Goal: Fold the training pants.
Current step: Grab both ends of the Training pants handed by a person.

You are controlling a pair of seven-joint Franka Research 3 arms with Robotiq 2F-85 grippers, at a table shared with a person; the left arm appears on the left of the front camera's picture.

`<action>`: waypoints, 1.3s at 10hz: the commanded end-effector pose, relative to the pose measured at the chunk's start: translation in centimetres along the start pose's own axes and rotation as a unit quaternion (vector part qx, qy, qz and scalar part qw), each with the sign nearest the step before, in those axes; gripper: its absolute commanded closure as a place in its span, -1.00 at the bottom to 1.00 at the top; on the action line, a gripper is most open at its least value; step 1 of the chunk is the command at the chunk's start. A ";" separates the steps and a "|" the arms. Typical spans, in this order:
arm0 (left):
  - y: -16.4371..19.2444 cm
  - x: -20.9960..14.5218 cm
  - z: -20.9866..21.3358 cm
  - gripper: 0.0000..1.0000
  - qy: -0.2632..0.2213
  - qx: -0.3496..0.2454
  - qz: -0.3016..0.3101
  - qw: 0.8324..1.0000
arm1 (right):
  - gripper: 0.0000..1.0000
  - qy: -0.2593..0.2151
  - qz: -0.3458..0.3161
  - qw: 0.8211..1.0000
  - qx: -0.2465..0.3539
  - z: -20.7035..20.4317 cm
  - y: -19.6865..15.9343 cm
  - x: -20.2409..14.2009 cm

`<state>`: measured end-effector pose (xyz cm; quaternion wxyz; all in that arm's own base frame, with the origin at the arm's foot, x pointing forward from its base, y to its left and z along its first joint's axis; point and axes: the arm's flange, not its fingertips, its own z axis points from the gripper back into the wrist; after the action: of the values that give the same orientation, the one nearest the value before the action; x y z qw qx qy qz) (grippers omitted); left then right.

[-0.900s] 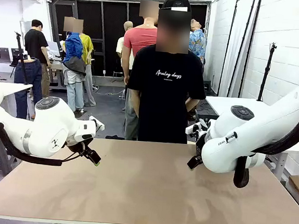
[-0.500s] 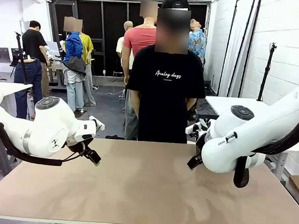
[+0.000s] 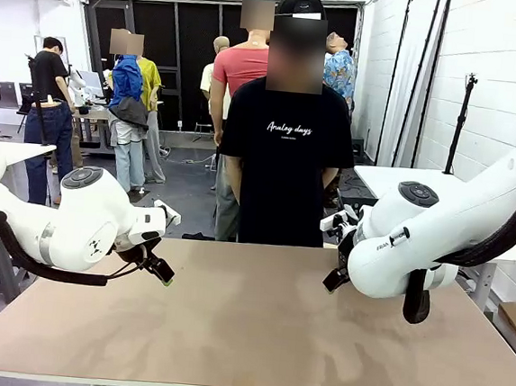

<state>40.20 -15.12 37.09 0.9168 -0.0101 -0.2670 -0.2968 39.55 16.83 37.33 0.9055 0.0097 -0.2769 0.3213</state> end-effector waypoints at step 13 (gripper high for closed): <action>-0.7 3.6 7.5 -1.00 0.024 0.007 0.021 0.999 | -1.00 0.002 -0.005 0.999 0.039 7.5 -1.2 2.2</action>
<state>39.24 -16.05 43.78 0.9222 -0.0061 -0.2548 -0.2907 38.23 16.71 43.35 0.9087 0.0373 -0.2701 0.3160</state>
